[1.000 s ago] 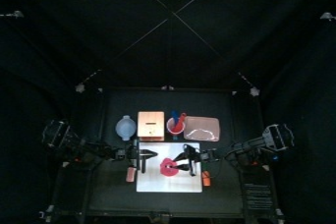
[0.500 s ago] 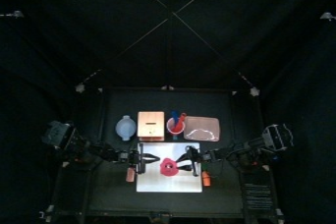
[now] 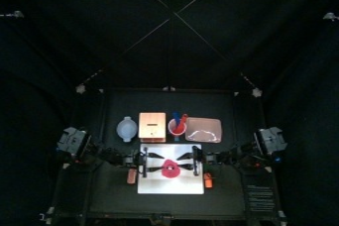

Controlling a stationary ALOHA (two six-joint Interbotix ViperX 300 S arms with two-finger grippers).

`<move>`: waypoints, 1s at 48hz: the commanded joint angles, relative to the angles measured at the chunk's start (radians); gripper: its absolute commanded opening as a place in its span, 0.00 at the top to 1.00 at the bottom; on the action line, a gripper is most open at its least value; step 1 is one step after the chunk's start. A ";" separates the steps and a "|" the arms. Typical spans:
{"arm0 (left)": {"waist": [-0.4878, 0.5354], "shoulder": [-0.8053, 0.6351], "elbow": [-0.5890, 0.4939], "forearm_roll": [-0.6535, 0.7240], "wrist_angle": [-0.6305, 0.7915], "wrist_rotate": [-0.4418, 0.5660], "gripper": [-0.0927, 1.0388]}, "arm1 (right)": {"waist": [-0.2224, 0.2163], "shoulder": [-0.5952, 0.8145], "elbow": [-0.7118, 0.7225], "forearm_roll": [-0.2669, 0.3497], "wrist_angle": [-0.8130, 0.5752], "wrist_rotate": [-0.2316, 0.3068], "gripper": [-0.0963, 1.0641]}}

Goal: Get the cutter from the drawer then cut the dough then place the extra dough in the bowl
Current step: Cut the dough

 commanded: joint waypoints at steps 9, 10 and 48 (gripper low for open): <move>-0.031 0.077 -0.060 0.005 -0.032 -0.026 0.18 | 0.143 0.067 -0.063 0.212 -0.103 -0.107 0.27; -0.031 0.080 -0.061 0.005 -0.032 -0.026 0.19 | 0.146 0.067 -0.064 0.215 -0.103 -0.103 0.27; -0.023 0.106 -0.078 -0.009 0.061 -0.028 0.25 | 0.135 0.130 -0.103 0.262 -0.063 -0.103 0.27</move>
